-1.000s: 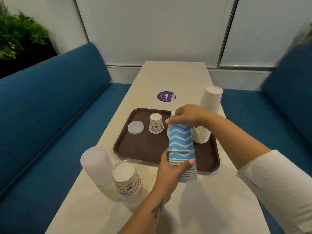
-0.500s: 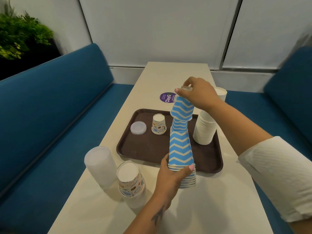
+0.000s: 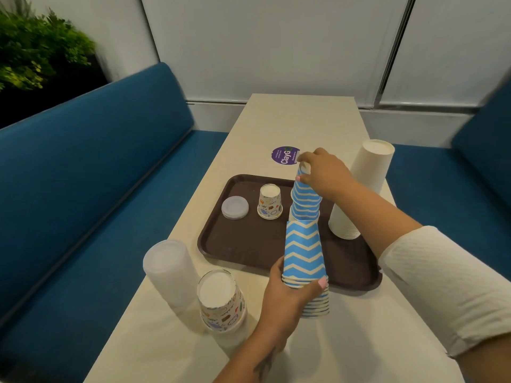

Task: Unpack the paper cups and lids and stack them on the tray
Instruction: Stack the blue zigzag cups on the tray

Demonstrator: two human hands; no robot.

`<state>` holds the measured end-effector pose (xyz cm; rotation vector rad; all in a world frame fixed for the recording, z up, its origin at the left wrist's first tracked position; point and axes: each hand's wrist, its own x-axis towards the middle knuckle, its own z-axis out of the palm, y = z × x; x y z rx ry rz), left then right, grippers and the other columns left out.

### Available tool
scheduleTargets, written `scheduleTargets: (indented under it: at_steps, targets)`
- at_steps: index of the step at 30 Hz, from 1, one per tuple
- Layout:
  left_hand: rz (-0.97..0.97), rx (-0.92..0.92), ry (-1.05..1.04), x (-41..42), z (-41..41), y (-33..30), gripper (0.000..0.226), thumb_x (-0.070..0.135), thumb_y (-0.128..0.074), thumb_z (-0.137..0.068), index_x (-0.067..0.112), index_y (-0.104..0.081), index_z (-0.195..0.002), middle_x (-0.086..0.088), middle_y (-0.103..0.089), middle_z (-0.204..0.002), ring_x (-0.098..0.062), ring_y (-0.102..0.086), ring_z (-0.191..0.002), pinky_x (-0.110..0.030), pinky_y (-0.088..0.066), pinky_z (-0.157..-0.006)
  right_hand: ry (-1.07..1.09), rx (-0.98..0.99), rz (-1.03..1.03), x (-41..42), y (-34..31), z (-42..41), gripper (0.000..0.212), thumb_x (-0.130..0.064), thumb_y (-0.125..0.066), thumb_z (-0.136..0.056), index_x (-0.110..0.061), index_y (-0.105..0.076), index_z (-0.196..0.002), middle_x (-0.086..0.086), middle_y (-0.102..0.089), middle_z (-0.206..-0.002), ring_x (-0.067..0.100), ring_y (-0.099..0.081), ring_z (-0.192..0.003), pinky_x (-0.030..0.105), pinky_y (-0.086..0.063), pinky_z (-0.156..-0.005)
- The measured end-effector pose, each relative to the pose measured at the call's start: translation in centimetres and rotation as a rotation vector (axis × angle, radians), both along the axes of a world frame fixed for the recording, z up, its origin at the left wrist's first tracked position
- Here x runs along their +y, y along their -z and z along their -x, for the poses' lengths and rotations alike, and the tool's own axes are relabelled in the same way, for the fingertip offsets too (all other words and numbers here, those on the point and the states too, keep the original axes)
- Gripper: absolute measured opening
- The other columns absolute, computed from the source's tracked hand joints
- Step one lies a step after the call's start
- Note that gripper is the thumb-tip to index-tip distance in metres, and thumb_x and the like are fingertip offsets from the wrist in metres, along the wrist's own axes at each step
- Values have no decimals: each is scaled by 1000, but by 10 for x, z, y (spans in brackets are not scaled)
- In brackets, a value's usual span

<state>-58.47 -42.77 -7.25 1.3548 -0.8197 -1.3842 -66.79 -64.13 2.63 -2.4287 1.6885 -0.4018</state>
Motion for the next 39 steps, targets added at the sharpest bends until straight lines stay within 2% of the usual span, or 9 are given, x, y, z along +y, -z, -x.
scheduleTargets:
  at_steps: [10,14,16,19,22,25,32,36,39]
  targets:
    - [-3,-19,-14,-3,-2,1,72,40,-85,-49,33,-50,-111,10,-71,-102,-4,-70,-89,-20,-55,-72,6,64,-123,-3,37,3,51,-30,-64,-90,-22,-46,-137,9,-50,-134,29,-52,-116,36,-43,-91]
    - [2,-15,-17,-7,0,-1,81,48,-84,-40,33,-49,-112,9,-71,-104,-5,-70,-89,-23,-56,-74,-11,-18,-63,2,24,6,56,-34,-63,-89,-20,-44,-140,7,-34,-151,28,-39,-133,39,-36,-104]
    - [3,-9,-18,-9,1,-2,84,49,-84,-40,34,-49,-114,8,-70,-105,-7,-70,-90,-26,-57,-78,-32,-136,54,11,12,7,45,-36,-58,-93,-19,-51,-134,5,-42,-146,24,-43,-129,35,-38,-101]
    - [4,12,-2,-12,3,-7,84,49,-85,-40,35,-48,-114,9,-71,-104,-8,-70,-91,-31,-58,-81,-74,-241,102,32,-8,8,33,-43,-54,-93,-21,-63,-115,0,-63,-115,17,-58,-101,31,-44,-84]
    - [15,20,3,-16,6,-12,82,49,-86,-40,38,-48,-112,10,-71,-102,-10,-71,-91,-39,-58,-84,-112,-197,-120,55,-25,10,40,-56,-53,-89,-22,-67,-104,-3,-66,-99,14,-58,-92,34,-50,-83]
    - [29,19,13,-17,8,-17,78,48,-85,-41,38,-49,-110,10,-71,-102,-11,-71,-93,-41,-57,-86,-159,-96,-381,69,-29,13,49,-61,-51,-87,-19,-66,-107,0,-64,-103,17,-60,-98,34,-53,-86]
    - [34,37,38,-11,12,-22,84,47,-85,-43,34,-50,-118,10,-72,-102,-11,-70,-93,-37,-58,-84,-150,-112,-584,75,-26,18,42,-52,-64,-83,-14,-63,-101,4,-66,-101,19,-64,-88,22,-49,-57]
    - [48,25,43,-9,11,-26,82,49,-84,-43,37,-50,-116,11,-71,-103,-9,-70,-92,-29,-58,-78,-132,-134,-536,74,-31,18,45,-55,-61,-84,-12,-64,-97,3,-63,-94,15,-59,-79,22,-48,-57]
    - [55,12,51,-5,9,-27,79,48,-83,-44,36,-52,-116,13,-71,-101,-6,-70,-90,-24,-56,-75,-108,-160,-454,71,-39,18,48,-57,-55,-87,-11,-64,-100,6,-64,-103,19,-60,-92,30,-53,-78]
